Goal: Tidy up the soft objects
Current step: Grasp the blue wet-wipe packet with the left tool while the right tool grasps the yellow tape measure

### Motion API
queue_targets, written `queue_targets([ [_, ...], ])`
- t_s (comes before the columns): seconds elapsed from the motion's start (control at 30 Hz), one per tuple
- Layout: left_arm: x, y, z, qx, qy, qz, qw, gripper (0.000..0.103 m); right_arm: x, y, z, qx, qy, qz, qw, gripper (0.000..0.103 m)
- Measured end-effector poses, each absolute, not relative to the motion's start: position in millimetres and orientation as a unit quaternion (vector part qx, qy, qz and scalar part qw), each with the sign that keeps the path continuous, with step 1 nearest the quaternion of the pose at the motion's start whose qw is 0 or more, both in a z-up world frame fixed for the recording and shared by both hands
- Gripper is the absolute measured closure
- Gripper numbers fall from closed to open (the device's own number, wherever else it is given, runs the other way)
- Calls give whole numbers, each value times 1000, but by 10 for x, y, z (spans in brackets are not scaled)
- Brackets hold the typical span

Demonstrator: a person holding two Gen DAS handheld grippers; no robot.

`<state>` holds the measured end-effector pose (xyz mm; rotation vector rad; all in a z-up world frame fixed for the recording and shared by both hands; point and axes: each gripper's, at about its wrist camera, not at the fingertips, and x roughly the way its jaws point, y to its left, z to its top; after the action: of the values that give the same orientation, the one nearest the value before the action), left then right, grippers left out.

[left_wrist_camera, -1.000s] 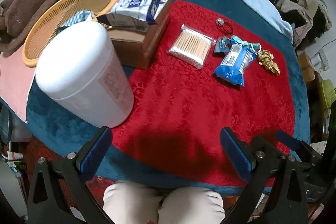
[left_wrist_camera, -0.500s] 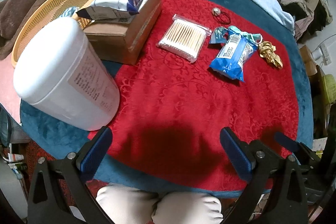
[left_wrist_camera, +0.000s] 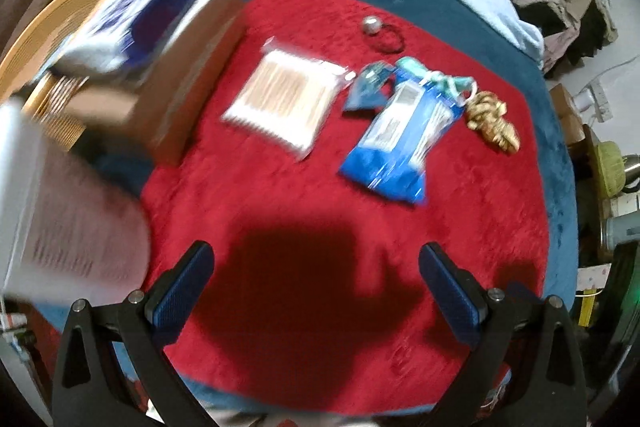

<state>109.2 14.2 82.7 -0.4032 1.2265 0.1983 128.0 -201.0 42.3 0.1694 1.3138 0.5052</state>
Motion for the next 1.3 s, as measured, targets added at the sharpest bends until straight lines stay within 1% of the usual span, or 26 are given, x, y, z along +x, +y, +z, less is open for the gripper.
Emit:
queue_targets([
  [0.17,1512,-58,823,-150,567,57,808,1,1389,-2199,445,105,596,214,767,0],
  [0.3,1814,-227,682,-114,580,40,805,2,1440,-2310,456,115,592,201,772,0],
  [0.4,1986,-312,537,-103,594,33,797,7,1468,-2378,449,117,592,194,773,0],
  [0.43,2018,-317,500,-104,597,32,795,11,1488,-2400,442,116,592,193,774,0],
  [0.47,2058,-321,457,-107,600,31,792,18,1495,-2412,441,115,592,191,775,0],
  [0.5,2086,-321,421,-114,602,27,790,35,1496,-2406,436,115,591,189,775,0],
  [0.53,2100,-316,394,-118,604,25,787,50,1514,-2430,431,114,591,186,776,0],
  [0.57,2092,-299,377,-121,606,19,786,56,1514,-2427,424,114,592,184,777,0],
  [0.7,1865,-270,482,-112,589,12,800,58,1589,-2480,421,111,590,177,780,0],
  [0.83,1536,-128,529,-129,590,14,797,58,1785,-2469,462,102,581,171,790,0],
  [1.0,1204,82,514,-162,591,29,789,55,2161,-2317,562,68,561,166,808,0],
  [1.03,1176,107,507,-166,591,32,789,53,2266,-2258,585,54,556,166,812,0],
  [1.1,1132,157,486,-173,590,32,788,45,2466,-2122,607,23,549,173,817,0],
  [1.23,1094,219,473,-187,588,29,786,42,2793,-1815,543,-57,546,192,814,0],
  [1.27,1088,236,494,-189,585,28,788,39,2826,-1758,516,-70,550,198,809,1],
  [1.3,1095,239,515,-189,583,27,790,38,2851,-1688,469,-84,555,206,802,2],
])
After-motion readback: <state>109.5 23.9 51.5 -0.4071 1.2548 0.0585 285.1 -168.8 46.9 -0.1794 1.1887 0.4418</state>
